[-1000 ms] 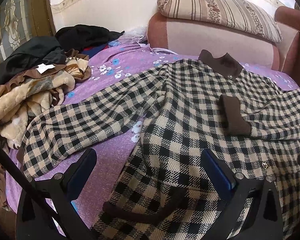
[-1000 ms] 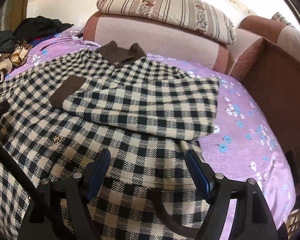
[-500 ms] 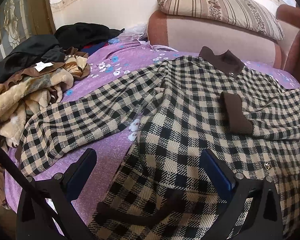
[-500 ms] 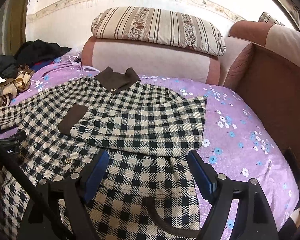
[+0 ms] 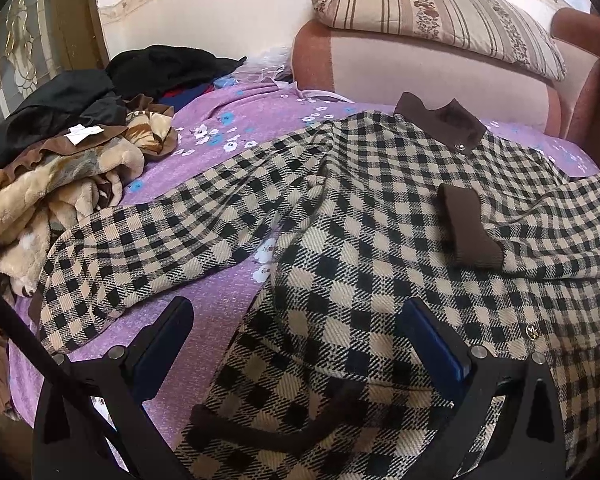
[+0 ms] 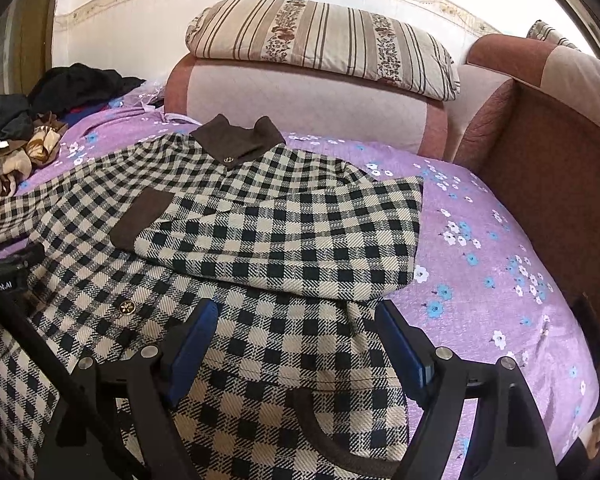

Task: Fold large clothes

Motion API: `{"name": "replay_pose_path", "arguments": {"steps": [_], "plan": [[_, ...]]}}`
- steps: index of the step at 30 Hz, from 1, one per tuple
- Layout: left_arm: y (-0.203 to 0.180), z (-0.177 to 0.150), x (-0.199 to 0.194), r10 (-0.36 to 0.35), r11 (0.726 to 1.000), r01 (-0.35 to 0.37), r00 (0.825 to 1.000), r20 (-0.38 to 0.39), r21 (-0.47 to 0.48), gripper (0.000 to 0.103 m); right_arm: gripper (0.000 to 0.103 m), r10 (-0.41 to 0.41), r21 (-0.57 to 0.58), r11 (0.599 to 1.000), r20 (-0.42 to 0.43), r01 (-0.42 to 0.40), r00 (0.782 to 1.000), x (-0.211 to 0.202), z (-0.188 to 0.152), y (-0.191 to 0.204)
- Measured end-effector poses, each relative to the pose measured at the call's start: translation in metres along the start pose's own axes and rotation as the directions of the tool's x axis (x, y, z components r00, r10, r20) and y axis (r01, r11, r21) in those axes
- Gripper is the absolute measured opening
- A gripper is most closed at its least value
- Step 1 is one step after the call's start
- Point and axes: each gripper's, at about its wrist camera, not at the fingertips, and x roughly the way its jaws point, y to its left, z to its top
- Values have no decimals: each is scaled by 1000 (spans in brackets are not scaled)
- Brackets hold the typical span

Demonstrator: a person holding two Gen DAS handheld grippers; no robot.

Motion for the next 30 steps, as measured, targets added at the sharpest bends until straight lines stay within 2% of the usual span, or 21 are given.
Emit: {"name": "replay_pose_path", "arguments": {"steps": [7, 11, 14, 18, 21, 23, 24, 25, 26, 28, 30], "plan": [[6, 1, -1, 13, 1000, -13, 1000, 0, -13, 103, 85, -3, -25, 1000, -21, 2, 1000, 9, -3, 4], [21, 5, -1, 23, 998, -24, 1000, -4, -57, 103, 85, 92, -86, 992, -44, -96, 995, 19, -3, 15], [38, 8, -2, 16, 993, -17, 1000, -12, -113, 103, 85, 162, -189, 967, -72, -173, 984, 30, 1, 37], [53, 12, -5, -9, 986, 7, 1000, -11, -168, 103, 83, 160, -356, 920, -38, -163, 986, 39, 10, 78], [59, 13, -8, 11, 986, -11, 1000, 4, -165, 103, 74, 149, -410, 900, -33, -149, 988, 54, 26, 109], [61, 14, -10, 26, 986, -24, 1000, 10, -165, 103, 73, 135, -438, 888, -50, -143, 990, 68, 36, 127], [63, 14, -10, 32, 985, -30, 999, 12, -167, 103, 64, 116, -454, 881, -62, -131, 991, 78, 38, 136], [65, 15, -10, 37, 985, -34, 999, 14, -170, 103, 42, 98, -466, 876, -78, -123, 992, 87, 40, 143], [66, 15, -10, 40, 984, -37, 999, 15, -174, 103, 29, 88, -471, 873, -104, -127, 991, 96, 40, 146], [71, 15, -11, 38, 983, -35, 999, 14, -180, 103, 16, 96, -442, 888, -95, -128, 991, 95, 43, 141], [74, 14, -11, 35, 983, -32, 999, 14, -183, 103, 14, 90, -394, 913, -60, -106, 994, 87, 50, 125]]}}
